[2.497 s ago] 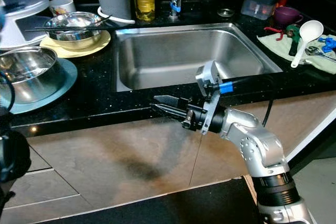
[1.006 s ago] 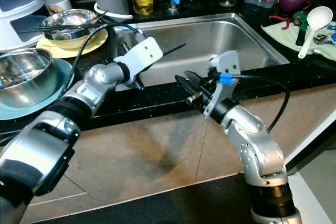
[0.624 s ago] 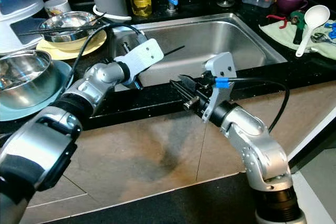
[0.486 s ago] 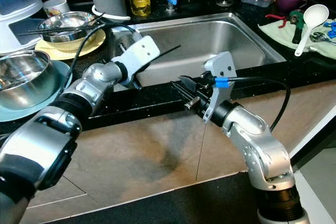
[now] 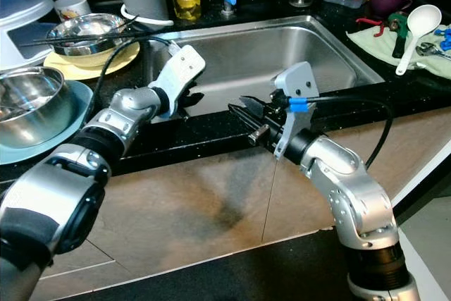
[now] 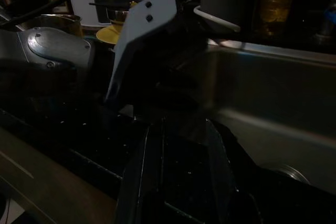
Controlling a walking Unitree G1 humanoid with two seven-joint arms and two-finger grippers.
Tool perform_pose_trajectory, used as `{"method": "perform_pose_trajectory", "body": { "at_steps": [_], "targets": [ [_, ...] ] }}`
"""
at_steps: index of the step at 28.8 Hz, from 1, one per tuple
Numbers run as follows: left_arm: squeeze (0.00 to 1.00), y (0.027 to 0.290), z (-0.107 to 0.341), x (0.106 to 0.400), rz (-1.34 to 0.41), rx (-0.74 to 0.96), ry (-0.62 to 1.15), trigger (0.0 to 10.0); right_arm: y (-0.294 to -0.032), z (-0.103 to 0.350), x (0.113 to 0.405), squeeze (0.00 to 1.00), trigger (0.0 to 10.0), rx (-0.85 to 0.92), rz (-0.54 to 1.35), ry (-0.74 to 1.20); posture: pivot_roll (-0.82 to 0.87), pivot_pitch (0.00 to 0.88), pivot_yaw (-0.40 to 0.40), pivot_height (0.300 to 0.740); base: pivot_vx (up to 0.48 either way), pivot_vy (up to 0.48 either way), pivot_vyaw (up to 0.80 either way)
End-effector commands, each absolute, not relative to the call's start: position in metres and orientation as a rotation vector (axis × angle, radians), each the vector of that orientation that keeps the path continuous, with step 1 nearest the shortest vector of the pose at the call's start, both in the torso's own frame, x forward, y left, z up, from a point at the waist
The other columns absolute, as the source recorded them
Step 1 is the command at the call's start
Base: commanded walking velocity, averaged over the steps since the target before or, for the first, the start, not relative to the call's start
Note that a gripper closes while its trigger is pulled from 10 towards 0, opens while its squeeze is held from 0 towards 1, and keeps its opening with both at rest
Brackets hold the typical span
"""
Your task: Kitchen organization
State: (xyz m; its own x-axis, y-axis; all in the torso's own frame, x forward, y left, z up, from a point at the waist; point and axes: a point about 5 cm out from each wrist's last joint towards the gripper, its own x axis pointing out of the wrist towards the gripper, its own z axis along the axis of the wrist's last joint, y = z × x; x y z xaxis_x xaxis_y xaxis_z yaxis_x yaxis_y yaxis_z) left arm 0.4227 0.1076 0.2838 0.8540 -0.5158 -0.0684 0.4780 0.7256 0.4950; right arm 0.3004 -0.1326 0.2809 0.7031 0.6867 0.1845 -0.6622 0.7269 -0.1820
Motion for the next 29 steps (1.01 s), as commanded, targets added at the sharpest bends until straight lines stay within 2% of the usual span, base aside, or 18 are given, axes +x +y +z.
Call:
{"method": "perform_pose_trajectory", "body": {
  "at_steps": [1, 5, 6, 8, 9, 10, 17, 19, 20, 22, 23, 26, 27, 28, 29],
  "targets": [
    [0.0, 0.12, 0.301, 0.424, -0.485, 0.473, -0.118, 10.0, -0.13, 0.284, 0.3, 0.0, 10.0, -0.118, 0.762, -0.264, -0.06, 0.198, 0.024, 0.74, 0.0, 0.0, 0.0],
    [0.0, 0.128, 0.316, 0.423, -0.425, 0.365, -0.203, 10.0, -0.128, 0.285, 0.3, 0.0, 10.0, -0.104, 0.754, -0.281, -0.06, 0.196, 0.024, 0.74, 0.0, 0.0, 0.0],
    [0.0, 0.132, 0.32, 0.422, -0.409, 0.265, -0.233, 10.0, -0.127, 0.286, 0.3, 0.0, 10.0, -0.094, 0.75, -0.292, -0.06, 0.191, 0.016, 0.74, 0.0, 0.0, 0.0],
    [0.0, 0.156, 0.315, 0.408, -0.308, 0.098, -0.348, 10.0, -0.119, 0.283, 0.299, 0.0, 10.0, -0.05, 0.735, -0.325, -0.06, 0.193, 0.011, 0.74, 0.0, 0.0, 0.0],
    [0.0, 0.156, 0.315, 0.408, -0.308, 0.098, -0.348, 10.0, -0.119, 0.283, 0.299, 0.0, 10.0, -0.05, 0.735, -0.325, -0.06, 0.193, 0.011, 0.74, 0.0, 0.0, 0.0],
    [0.0, 0.168, 0.312, 0.4, -0.239, 0.087, -0.388, 10.0, -0.116, 0.281, 0.298, 0.0, 10.0, -0.034, 0.734, -0.332, -0.06, 0.193, 0.011, 0.74, 0.0, 0.0, 0.0],
    [0.0, 0.168, 0.312, 0.4, -0.239, 0.087, -0.388, 10.0, -0.116, 0.281, 0.298, 0.0, 10.0, -0.034, 0.734, -0.332, -0.06, 0.193, 0.011, 0.74, 0.0, 0.0, 0.0],
    [0.0, 0.195, 0.305, 0.37, -0.122, 0.128, -0.537, 10.0, -0.109, 0.277, 0.297, 0.0, 10.0, -0.003, 0.744, -0.345, -0.05, 0.2, -0.009, 0.74, 0.0, 0.0, 0.0],
    [0.0, 0.195, 0.305, 0.37, -0.122, 0.128, -0.537, 10.0, -0.109, 0.277, 0.297, 0.0, 10.0, -0.003, 0.744, -0.345, -0.05, 0.2, -0.009, 0.74, 0.0, 0.0, 0.0],
    [0.03, 0.214, 0.285, 0.328, -0.073, 0.206, -0.641, 10.0, -0.105, 0.276, 0.296, 0.0, 10.0, 0.03, 0.752, -0.359, -0.05, 0.201, -0.007, 0.74, 0.0, 0.0, 0.0],
    [0.03, 0.217, 0.278, 0.316, -0.069, 0.236, -0.651, 10.0, -0.104, 0.275, 0.296, 0.0, 10.0, 0.039, 0.753, -0.362, -0.05, 0.201, -0.007, 0.74, 0.0, 0.0, 0.0],
    [0.04, 0.221, 0.267, 0.308, -0.05, 0.25, -0.633, 10.0, -0.104, 0.274, 0.295, 0.0, 10.0, 0.044, 0.754, -0.362, -0.05, 0.201, -0.009, 0.74, 0.0, 0.0, 0.0],
    [0.15, 0.224, 0.258, 0.301, -0.03, 0.266, -0.614, 10.0, -0.104, 0.274, 0.295, 0.0, 10.0, 0.045, 0.753, -0.361, -0.05, 0.201, -0.009, 0.74, 0.0, 0.0, 0.0],
    [0.15, 0.224, 0.258, 0.301, -0.03, 0.266, -0.614, 10.0, -0.104, 0.274, 0.295, 0.0, 10.0, 0.045, 0.753, -0.361, -0.05, 0.201, -0.009, 0.74, 0.0, 0.0, 0.0],
    [0.44, 0.228, 0.251, 0.293, 0.01, 0.277, -0.595, 10.0, -0.103, 0.272, 0.295, 0.0, 10.0, 0.046, 0.755, -0.361, -0.04, 0.201, -0.011, 0.74, 0.0, 0.0, 0.0]
  ]
}}
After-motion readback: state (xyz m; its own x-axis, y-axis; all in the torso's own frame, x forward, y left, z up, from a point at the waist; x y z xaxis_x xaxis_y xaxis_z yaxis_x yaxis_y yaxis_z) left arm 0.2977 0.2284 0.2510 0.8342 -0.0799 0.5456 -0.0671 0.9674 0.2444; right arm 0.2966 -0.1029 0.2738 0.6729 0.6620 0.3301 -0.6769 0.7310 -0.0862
